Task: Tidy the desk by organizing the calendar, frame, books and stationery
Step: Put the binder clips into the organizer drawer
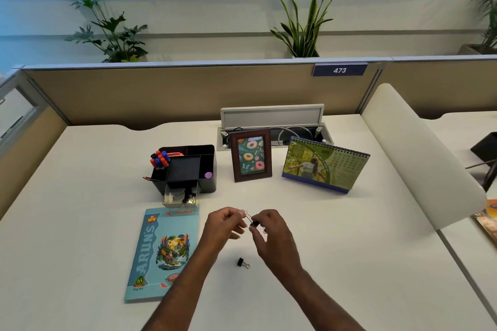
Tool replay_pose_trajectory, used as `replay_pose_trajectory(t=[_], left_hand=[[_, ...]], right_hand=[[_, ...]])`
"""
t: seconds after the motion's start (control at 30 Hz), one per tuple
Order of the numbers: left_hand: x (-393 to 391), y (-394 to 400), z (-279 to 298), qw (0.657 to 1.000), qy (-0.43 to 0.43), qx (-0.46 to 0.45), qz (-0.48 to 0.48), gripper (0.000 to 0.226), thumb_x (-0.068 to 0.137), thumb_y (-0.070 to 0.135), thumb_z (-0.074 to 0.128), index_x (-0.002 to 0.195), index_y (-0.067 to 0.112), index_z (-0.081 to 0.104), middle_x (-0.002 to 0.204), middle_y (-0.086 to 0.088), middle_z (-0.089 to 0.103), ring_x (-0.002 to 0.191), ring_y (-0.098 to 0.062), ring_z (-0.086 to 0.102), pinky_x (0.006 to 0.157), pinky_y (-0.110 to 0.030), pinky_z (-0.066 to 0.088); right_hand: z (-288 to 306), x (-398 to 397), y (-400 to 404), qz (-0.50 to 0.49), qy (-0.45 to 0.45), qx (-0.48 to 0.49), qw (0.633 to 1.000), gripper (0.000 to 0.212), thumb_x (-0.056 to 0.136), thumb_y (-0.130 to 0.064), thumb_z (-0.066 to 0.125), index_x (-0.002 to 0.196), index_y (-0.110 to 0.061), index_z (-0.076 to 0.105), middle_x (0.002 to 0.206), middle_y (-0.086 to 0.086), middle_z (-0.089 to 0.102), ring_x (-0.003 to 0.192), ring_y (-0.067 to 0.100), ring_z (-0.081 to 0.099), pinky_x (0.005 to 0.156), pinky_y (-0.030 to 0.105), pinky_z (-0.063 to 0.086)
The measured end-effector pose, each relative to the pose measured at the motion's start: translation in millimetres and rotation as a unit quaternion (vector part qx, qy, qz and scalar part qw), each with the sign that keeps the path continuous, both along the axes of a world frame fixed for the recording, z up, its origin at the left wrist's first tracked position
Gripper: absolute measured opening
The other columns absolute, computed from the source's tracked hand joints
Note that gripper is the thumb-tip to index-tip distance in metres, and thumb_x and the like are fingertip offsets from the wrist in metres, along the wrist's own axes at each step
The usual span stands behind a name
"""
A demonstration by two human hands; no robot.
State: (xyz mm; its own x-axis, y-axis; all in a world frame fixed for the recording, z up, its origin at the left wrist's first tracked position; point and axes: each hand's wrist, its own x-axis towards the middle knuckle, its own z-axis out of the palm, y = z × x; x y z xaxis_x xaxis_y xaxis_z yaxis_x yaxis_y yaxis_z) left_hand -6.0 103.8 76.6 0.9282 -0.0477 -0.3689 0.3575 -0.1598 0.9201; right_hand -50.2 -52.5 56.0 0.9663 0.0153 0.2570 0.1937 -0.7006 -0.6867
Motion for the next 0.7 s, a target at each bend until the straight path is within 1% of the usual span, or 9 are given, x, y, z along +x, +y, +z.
replay_pose_trajectory(t=[0.07, 0.13, 0.2, 0.27, 0.37, 0.47, 0.57, 0.63, 0.7], left_hand=[[1, 3, 0, 1.000, -0.003, 0.008, -0.009, 0.017, 0.093, 0.024, 0.067, 0.090, 0.008, 0.072, 0.074, -0.008, 0.073, 0.067, -0.020, 0.069, 0.064, -0.030, 0.057], [4, 7, 0, 1.000, -0.005, 0.019, -0.008, 0.016, 0.092, 0.023, 0.068, 0.088, 0.008, 0.072, 0.071, -0.008, 0.071, 0.063, -0.019, 0.067, 0.062, -0.030, 0.057], [10, 16, 0, 0.999, -0.008, 0.029, 0.013, 0.016, 0.092, 0.023, 0.068, 0.087, 0.008, 0.072, 0.070, -0.007, 0.069, 0.061, -0.018, 0.064, 0.060, -0.030, 0.056], [18, 30, 1, 0.998, -0.007, 0.028, 0.057, 0.015, 0.091, 0.022, 0.069, 0.086, 0.007, 0.071, 0.069, -0.008, 0.065, 0.060, -0.018, 0.059, 0.056, -0.029, 0.053], [33, 59, 1, 0.990, -0.014, 0.040, 0.137, 0.014, 0.091, 0.020, 0.067, 0.091, 0.006, 0.069, 0.070, -0.008, 0.060, 0.060, -0.017, 0.052, 0.054, -0.027, 0.048], [50, 89, -5, 0.973, -0.016, 0.041, 0.226, 0.014, 0.090, 0.019, 0.070, 0.096, 0.007, 0.071, 0.066, -0.005, 0.057, 0.056, -0.014, 0.045, 0.050, -0.026, 0.039], [64, 116, -15, 0.953, 0.000, 0.050, 0.299, 0.018, 0.086, 0.023, 0.074, 0.097, 0.008, 0.073, 0.069, -0.002, 0.057, 0.057, -0.012, 0.044, 0.053, -0.023, 0.038], [69, 126, -22, 0.947, 0.012, 0.051, 0.317, 0.021, 0.085, 0.024, 0.075, 0.096, 0.007, 0.074, 0.069, -0.002, 0.056, 0.057, -0.013, 0.044, 0.053, -0.022, 0.037], [72, 129, -29, 0.947, 0.025, 0.054, 0.315, 0.021, 0.084, 0.025, 0.075, 0.096, 0.008, 0.074, 0.071, -0.004, 0.059, 0.061, -0.017, 0.049, 0.054, -0.025, 0.040]], right_hand=[[0, -1, 1, 0.010, 0.004, 0.001, 1.000, 0.018, 0.091, -0.026, 0.063, 0.108, -0.023, 0.062, 0.104, -0.010, 0.055, 0.093, 0.005, 0.054, 0.073, 0.026, 0.052], [2, -3, 2, 0.015, 0.006, 0.001, 1.000, 0.027, 0.089, -0.028, 0.065, 0.115, -0.024, 0.059, 0.109, -0.010, 0.054, 0.095, 0.006, 0.054, 0.074, 0.024, 0.053], [3, -6, 1, 0.015, 0.013, 0.002, 1.000, 0.037, 0.088, -0.032, 0.067, 0.122, -0.027, 0.055, 0.114, -0.010, 0.052, 0.095, 0.006, 0.054, 0.072, 0.020, 0.052], [1, -10, -2, 0.013, 0.018, 0.001, 1.000, 0.039, 0.087, -0.036, 0.067, 0.123, -0.029, 0.053, 0.115, -0.012, 0.050, 0.096, 0.006, 0.054, 0.071, 0.021, 0.051], [-8, -19, -8, -0.001, 0.035, -0.004, 0.999, 0.038, 0.087, -0.036, 0.068, 0.121, -0.033, 0.052, 0.117, -0.015, 0.050, 0.101, 0.004, 0.055, 0.071, 0.022, 0.052], [-18, -29, -13, -0.012, 0.051, -0.012, 0.999, 0.036, 0.088, -0.036, 0.067, 0.120, -0.036, 0.051, 0.118, -0.019, 0.050, 0.103, 0.002, 0.054, 0.072, 0.020, 0.051], [-26, -38, -16, -0.016, 0.069, -0.024, 0.997, 0.036, 0.088, -0.037, 0.067, 0.120, -0.037, 0.051, 0.115, -0.020, 0.049, 0.101, 0.002, 0.055, 0.068, 0.019, 0.051], [-32, -42, -18, -0.016, 0.080, -0.030, 0.996, 0.036, 0.088, -0.037, 0.067, 0.120, -0.037, 0.050, 0.114, -0.021, 0.049, 0.100, 0.001, 0.056, 0.066, 0.021, 0.052], [-36, -46, -19, -0.019, 0.087, -0.038, 0.995, 0.036, 0.087, -0.037, 0.067, 0.120, -0.037, 0.050, 0.113, -0.020, 0.050, 0.100, 0.001, 0.056, 0.066, 0.020, 0.051]])
